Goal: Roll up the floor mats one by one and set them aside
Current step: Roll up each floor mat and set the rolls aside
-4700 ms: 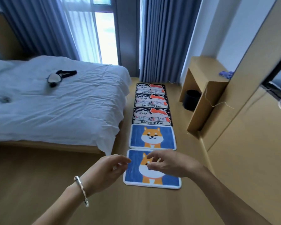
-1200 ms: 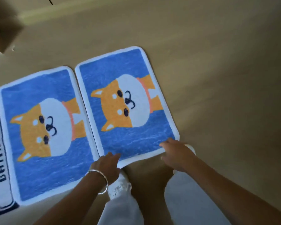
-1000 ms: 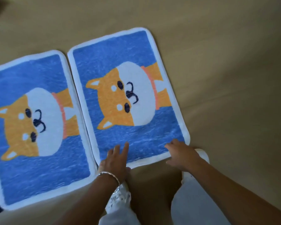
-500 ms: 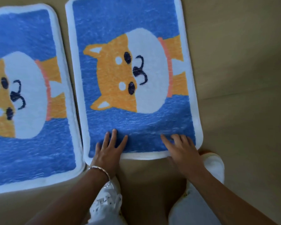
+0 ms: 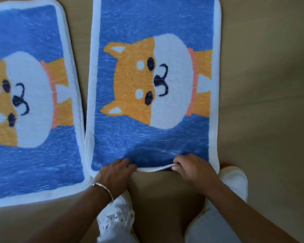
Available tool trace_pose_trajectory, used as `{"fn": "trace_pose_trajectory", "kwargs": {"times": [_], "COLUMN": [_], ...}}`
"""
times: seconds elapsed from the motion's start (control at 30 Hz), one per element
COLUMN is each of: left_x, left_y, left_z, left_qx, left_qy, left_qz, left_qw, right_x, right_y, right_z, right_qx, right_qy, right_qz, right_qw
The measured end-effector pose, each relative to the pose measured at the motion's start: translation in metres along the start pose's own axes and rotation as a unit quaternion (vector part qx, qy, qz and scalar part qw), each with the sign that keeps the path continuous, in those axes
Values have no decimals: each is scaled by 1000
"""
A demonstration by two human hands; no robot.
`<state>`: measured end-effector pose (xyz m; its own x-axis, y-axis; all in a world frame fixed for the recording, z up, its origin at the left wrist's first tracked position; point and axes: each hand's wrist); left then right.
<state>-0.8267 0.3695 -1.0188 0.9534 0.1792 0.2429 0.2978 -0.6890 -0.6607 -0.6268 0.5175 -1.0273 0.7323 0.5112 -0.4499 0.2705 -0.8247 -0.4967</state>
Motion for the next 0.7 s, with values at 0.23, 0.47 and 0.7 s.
{"fn": "trace_pose_trajectory", "kwargs": {"times": [0.23,0.47,0.7], "left_x": [6,5,12], "left_y": [-30,-20,13], "left_z": [27,34,1], "left_qx": [65,120,135], "left_qy": [-139,-31,5], "left_qz": [-69,59,178], "left_qw": [986,991,975], "right_x": [0,6,-3], "right_y": [8,19,36], "right_z": [6,3,9], "right_qx": [141,155,261], "right_qy": [-45,-65,-39], "right_qz": [-90,-211,-254], "right_qw": [985,963,931]}}
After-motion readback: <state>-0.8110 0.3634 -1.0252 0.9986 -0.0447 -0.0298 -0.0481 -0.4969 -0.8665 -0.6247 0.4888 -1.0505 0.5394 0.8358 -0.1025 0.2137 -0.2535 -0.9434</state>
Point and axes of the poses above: each hand's wrist, its own z-axis towards the middle knuckle, its own y-axis out of the palm, x = y × z, and after that the axes turned 9 degrees about -x, right-handed
